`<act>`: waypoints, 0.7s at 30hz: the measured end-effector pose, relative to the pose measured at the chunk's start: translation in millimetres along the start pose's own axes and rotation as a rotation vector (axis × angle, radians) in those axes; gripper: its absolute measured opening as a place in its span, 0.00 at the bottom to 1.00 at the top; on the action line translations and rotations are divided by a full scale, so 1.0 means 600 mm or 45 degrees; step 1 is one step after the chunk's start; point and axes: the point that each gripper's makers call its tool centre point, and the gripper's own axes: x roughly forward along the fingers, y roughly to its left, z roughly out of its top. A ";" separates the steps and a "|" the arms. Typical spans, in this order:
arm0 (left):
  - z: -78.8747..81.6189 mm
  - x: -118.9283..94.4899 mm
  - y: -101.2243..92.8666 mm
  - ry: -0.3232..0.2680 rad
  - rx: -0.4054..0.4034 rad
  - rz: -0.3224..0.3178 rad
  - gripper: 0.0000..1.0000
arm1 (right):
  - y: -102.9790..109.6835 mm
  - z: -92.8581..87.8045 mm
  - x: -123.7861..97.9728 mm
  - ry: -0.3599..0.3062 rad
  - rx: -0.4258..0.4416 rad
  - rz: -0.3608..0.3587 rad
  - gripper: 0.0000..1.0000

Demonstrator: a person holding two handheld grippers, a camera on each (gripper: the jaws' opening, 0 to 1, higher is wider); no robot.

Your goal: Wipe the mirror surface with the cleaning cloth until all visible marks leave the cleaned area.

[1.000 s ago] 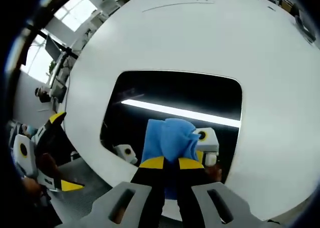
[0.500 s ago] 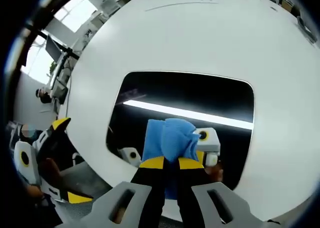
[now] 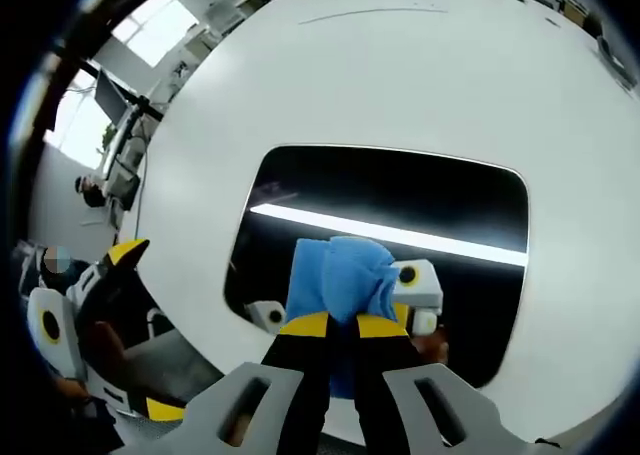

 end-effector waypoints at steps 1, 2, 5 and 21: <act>0.000 0.000 0.000 -0.001 -0.003 0.002 0.99 | 0.002 0.001 0.001 -0.002 0.000 0.001 0.02; 0.001 0.000 0.001 -0.004 -0.006 0.003 0.99 | 0.004 0.001 0.002 -0.003 0.001 0.003 0.02; 0.002 -0.001 0.001 -0.009 -0.006 0.005 0.99 | 0.011 0.000 0.003 -0.007 -0.003 0.007 0.02; 0.003 -0.001 0.001 -0.015 -0.001 0.006 0.99 | 0.029 0.005 0.013 -0.020 -0.016 0.014 0.02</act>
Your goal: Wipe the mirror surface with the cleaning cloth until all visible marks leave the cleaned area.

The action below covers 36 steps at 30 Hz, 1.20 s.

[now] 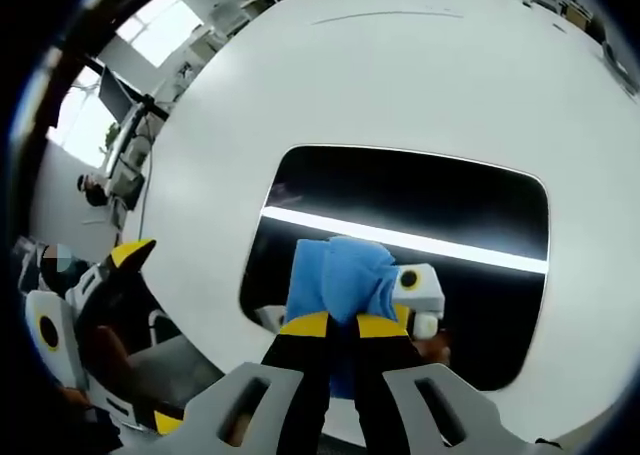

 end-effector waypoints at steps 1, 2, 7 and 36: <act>0.000 0.000 0.000 0.001 0.001 0.001 0.99 | 0.001 0.000 0.000 -0.001 -0.002 0.002 0.02; 0.000 0.000 0.000 0.001 0.000 -0.002 0.99 | 0.002 0.001 0.001 -0.002 -0.002 0.003 0.02; 0.002 0.000 0.000 -0.006 -0.005 0.000 0.99 | 0.011 0.004 0.005 -0.009 0.001 0.013 0.03; 0.001 0.000 0.003 -0.003 0.007 0.010 0.99 | 0.060 0.011 0.019 -0.014 -0.039 0.066 0.03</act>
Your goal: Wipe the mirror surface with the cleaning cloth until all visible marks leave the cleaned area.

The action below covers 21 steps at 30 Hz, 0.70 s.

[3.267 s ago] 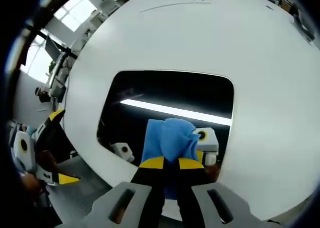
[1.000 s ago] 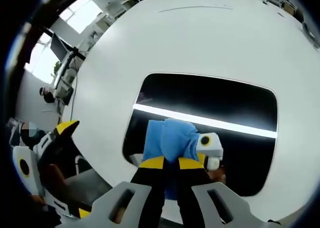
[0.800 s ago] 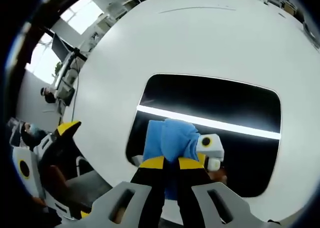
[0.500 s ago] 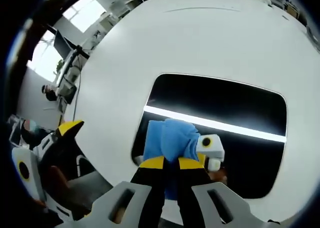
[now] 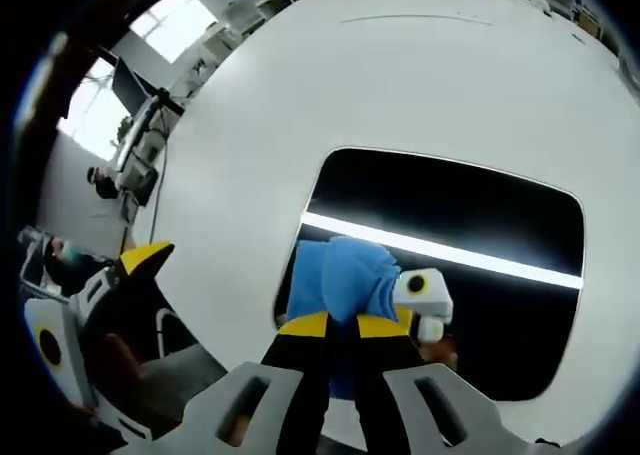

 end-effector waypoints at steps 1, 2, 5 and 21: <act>0.000 0.000 0.000 0.000 0.000 0.000 0.99 | 0.001 0.000 0.000 -0.001 0.003 0.004 0.03; 0.000 0.000 0.000 0.000 -0.001 0.000 0.99 | 0.001 0.001 0.002 -0.001 0.002 0.005 0.03; 0.000 0.000 0.000 -0.001 -0.001 0.001 0.99 | 0.004 0.003 0.004 -0.002 -0.008 0.006 0.03; 0.000 0.000 -0.001 0.000 0.000 0.000 0.99 | 0.009 0.004 0.006 -0.006 -0.054 0.022 0.03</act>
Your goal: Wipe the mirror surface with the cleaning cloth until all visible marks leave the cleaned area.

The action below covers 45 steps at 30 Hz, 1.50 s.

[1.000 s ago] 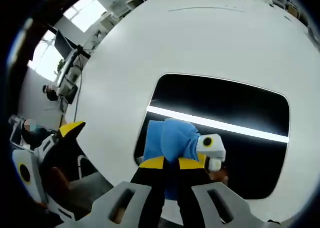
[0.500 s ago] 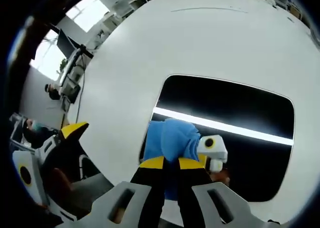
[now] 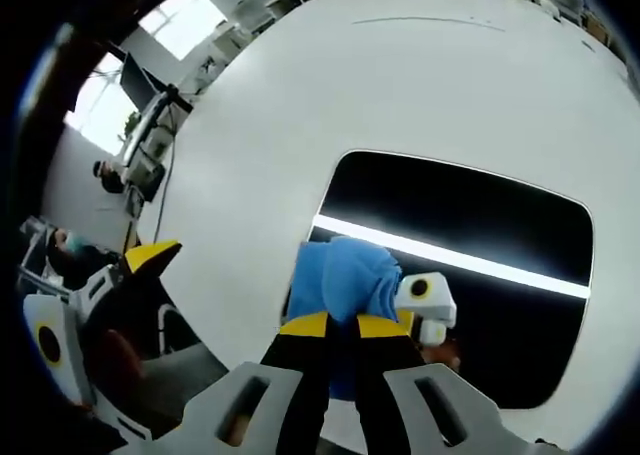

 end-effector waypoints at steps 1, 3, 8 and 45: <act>0.000 0.000 0.000 -0.001 0.000 0.001 0.99 | 0.000 0.000 0.000 0.001 -0.006 -0.002 0.03; 0.000 0.000 0.000 0.001 0.000 0.000 0.99 | 0.000 0.000 0.000 0.002 -0.013 -0.005 0.03; 0.000 0.000 0.000 0.000 0.000 0.002 0.99 | 0.002 0.003 0.003 -0.014 -0.043 -0.010 0.03; 0.001 -0.001 0.002 -0.006 -0.007 0.007 0.99 | 0.013 0.009 0.006 -0.024 -0.021 -0.015 0.03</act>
